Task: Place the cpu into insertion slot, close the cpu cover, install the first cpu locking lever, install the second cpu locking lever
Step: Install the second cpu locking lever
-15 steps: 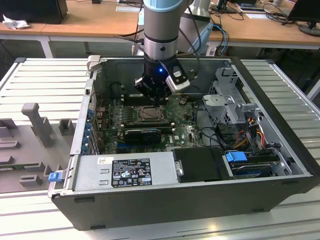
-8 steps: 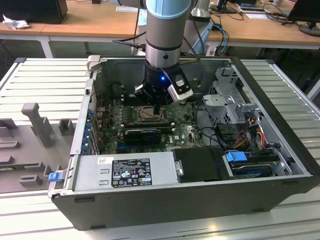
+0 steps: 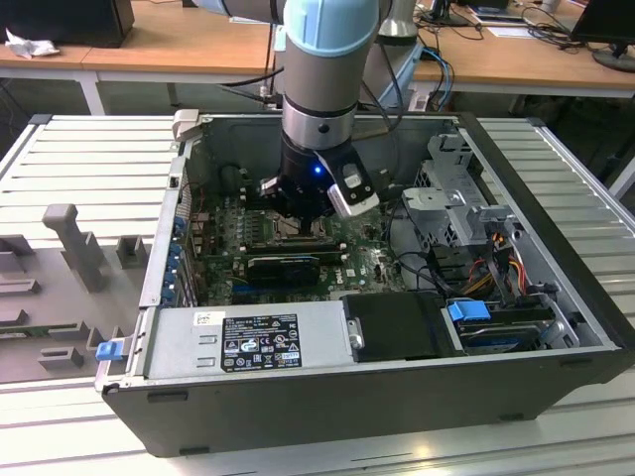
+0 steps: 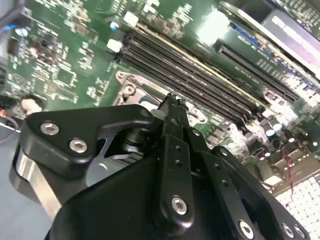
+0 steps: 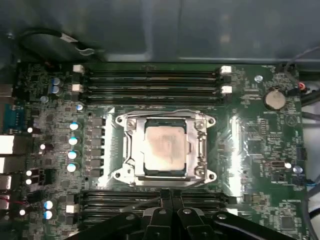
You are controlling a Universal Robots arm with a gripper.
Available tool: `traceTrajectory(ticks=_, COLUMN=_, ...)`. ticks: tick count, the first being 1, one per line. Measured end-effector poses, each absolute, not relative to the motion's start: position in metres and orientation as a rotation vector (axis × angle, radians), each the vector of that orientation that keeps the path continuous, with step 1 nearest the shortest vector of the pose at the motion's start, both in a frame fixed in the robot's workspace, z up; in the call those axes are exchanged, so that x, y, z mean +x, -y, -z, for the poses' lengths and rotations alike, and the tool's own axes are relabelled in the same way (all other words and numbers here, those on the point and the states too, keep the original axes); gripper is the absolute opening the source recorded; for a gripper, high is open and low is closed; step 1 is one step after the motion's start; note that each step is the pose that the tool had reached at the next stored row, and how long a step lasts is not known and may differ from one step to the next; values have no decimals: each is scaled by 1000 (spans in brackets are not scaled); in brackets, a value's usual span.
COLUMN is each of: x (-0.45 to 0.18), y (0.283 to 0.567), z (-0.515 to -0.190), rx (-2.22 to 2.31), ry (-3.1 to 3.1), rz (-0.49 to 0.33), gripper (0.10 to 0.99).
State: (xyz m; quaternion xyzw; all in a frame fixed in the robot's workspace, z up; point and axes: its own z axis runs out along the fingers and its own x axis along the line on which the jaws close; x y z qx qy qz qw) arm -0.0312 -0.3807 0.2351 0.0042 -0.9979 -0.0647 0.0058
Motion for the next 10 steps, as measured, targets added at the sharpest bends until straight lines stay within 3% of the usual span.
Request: traceTrajectory(ticks=10, x=-46, y=384, z=-221, rx=57, ry=3116, rz=275, gripper=106)
